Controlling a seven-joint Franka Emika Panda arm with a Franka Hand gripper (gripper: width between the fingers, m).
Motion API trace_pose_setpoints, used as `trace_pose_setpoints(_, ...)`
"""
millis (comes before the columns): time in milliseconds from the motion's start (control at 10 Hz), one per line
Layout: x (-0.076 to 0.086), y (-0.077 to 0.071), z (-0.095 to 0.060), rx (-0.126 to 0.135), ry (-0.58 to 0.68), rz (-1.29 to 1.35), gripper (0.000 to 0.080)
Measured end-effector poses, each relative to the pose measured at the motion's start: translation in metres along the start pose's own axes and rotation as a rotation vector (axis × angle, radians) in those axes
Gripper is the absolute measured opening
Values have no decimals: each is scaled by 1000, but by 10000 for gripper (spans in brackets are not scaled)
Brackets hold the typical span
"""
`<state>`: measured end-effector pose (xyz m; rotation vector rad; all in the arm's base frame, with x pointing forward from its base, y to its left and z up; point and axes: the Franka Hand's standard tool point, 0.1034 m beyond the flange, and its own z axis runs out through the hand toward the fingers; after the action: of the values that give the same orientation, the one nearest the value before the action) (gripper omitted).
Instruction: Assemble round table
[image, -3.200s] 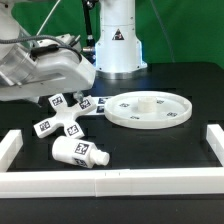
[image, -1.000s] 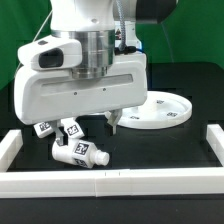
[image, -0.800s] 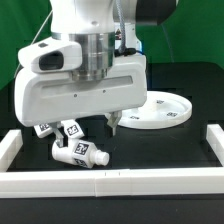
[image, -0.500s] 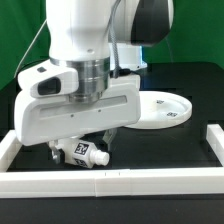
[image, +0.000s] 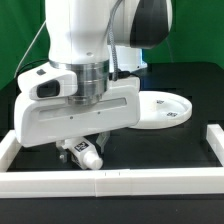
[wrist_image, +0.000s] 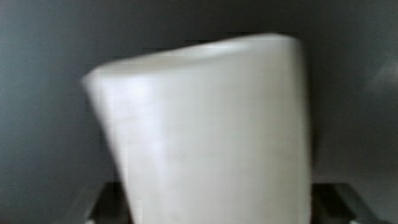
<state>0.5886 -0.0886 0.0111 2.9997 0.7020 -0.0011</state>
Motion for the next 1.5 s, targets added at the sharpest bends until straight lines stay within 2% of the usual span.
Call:
trace_pose_setpoints(200,-2,2,0,-1,-1,-14,399)
trace_pose_setpoints(300,-11,10,0,-2,-7,-14,399)
trace_pose_setpoints(600,-52,29,3,-12,-10,-23,399)
trace_pose_setpoints(700,-59,35,4,-12,-11,-22,400)
trace_pose_setpoints(1000,-50,31,3,-28,7,-14,401)
trace_pose_setpoints(1200,-50,31,3,-27,6,-15,402)
trace_pose_setpoints(1300,-50,31,3,-26,5,-14,574)
trace_pose_setpoints(1400,-46,26,-8,-5,-9,6,626)
trace_pose_setpoints(1500,-40,21,-26,2,-3,10,626)
